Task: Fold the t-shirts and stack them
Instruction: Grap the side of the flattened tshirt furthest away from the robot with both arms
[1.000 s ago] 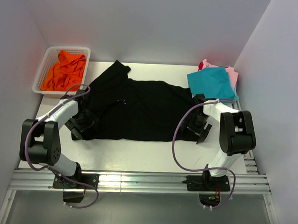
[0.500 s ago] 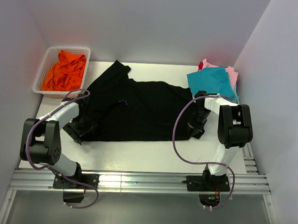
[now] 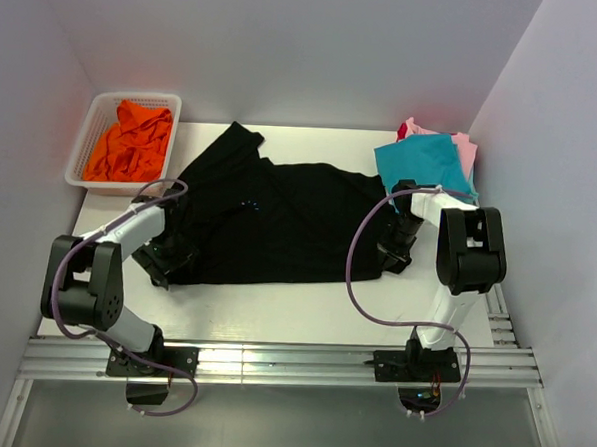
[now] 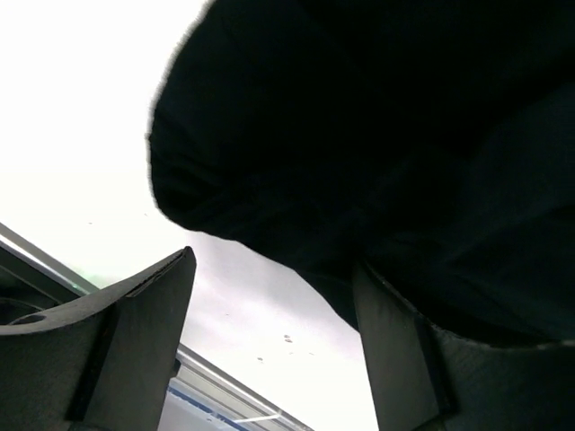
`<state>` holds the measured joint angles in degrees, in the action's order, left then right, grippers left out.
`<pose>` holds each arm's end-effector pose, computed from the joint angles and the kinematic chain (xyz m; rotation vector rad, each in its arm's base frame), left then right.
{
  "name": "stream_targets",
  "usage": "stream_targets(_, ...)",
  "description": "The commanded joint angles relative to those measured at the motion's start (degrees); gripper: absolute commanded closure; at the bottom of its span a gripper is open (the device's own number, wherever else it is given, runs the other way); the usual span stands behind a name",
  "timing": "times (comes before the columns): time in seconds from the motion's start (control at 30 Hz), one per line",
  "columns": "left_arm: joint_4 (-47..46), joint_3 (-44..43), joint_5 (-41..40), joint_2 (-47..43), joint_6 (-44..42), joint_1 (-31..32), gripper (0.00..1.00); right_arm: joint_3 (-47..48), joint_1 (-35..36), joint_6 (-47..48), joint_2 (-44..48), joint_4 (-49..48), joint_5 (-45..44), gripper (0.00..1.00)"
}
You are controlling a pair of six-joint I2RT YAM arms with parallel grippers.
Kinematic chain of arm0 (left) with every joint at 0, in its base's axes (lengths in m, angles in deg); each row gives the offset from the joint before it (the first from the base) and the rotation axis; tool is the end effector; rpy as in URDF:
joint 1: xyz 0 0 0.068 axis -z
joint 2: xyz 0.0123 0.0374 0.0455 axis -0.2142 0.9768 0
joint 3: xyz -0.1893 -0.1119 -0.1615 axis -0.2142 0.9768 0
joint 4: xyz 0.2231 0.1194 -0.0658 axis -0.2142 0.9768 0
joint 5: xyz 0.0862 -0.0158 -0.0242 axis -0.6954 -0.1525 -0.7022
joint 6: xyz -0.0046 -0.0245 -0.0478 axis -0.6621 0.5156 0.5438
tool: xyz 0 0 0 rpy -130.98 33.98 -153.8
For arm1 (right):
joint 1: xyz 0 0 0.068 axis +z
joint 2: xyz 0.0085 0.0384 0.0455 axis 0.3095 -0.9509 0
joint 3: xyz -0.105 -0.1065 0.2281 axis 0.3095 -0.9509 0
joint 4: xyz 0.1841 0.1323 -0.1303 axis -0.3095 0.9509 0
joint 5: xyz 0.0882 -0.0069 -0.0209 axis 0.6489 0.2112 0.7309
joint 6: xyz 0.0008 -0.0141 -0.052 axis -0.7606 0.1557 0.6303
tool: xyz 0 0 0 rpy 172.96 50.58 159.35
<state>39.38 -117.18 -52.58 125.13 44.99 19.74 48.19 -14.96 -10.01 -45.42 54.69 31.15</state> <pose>0.2341 -0.0225 0.1698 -1.3436 2.7326 0.3151 0.3012 0.0215 0.1397 -0.8478 -2.8839 -0.1705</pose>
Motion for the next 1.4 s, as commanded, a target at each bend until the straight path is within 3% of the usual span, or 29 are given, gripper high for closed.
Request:
stream_targets(0.0, -0.08, 1.19, -0.98, 0.8, 2.29, 2.99, 0.24, -0.27, -1.14, 0.57, 0.79, -5.4, -8.51, 1.0)
stream_targets(0.1, -2.19, 1.11, -1.24, 5.46, 1.32, 3.43, 0.41, -0.27, -1.4, 0.75, 2.11, -3.39, -10.79, 1.0)
stream_targets(0.2, -2.46, -0.39, -2.9, 9.33, 0.35, 4.05, 0.78, -1.58, -2.63, 0.83, 4.3, -2.76, -10.28, 1.0)
stream_targets(0.33, -3.25, -1.44, -3.97, 11.81, -0.79, 4.05, 1.0, -4.48, -6.23, 1.18, 7.2, -2.41, -9.39, 1.0)
stream_targets(0.47, -3.69, -0.31, -1.69, 9.97, -1.14, 4.14, 1.0, -6.42, -7.37, 0.49, 10.37, -1.1, -9.22, 1.0)
stream_targets(0.97, 13.61, 4.53, 7.63, -18.85, 6.5, 12.04, 1.0, -16.35, -9.84, -1.1, 29.79, 9.27, -4.39, 1.0)
stream_targets(1.0, 15.45, 4.53, 8.51, -20.78, 6.76, 12.22, 0.98, -16.44, -9.75, -1.36, 31.89, 10.93, -2.64, 1.0)
stream_targets(1.03, 16.34, 4.62, 9.3, -21.93, 6.94, 12.4, 0.89, -16.01, -9.75, -1.71, 32.6, 12.17, -2.54, 0.98)
stream_targets(1.07, 17.04, 4.45, 10.0, -23.16, 7.55, 12.66, 0.81, -15.57, -9.66, -2.06, 33.31, 13.22, -2.45, 0.75)
stream_targets(1.1, 18.62, 3.66, 11.14, -25.69, 8.08, 12.84, 0.58, -14.08, -9.23, -2.85, 34.71, 15.67, -3.58, 0.66)
stream_targets(1.17, 20.38, 1.99, 11.33, -27.9, 8.61, 13.19, 0.38, -12.76, -8.35, -3.21, 36.21, 17.18, -4.29, 0.46)
stream_targets(1.23, 22.66, -2.64, 10.28, -29.32, 8.53, 13.19, 0.01, -10.13, -7.82, -3.38, 36.48, 18.33, -5.78, 0.44)
stream_targets(1.37, 22.68, -13.18, 7.56, -26.17, 7.12, 13.19, 0.0, -3.01, -7.82, -4.44, 34.82, 18.77, -5.61, 0.43)
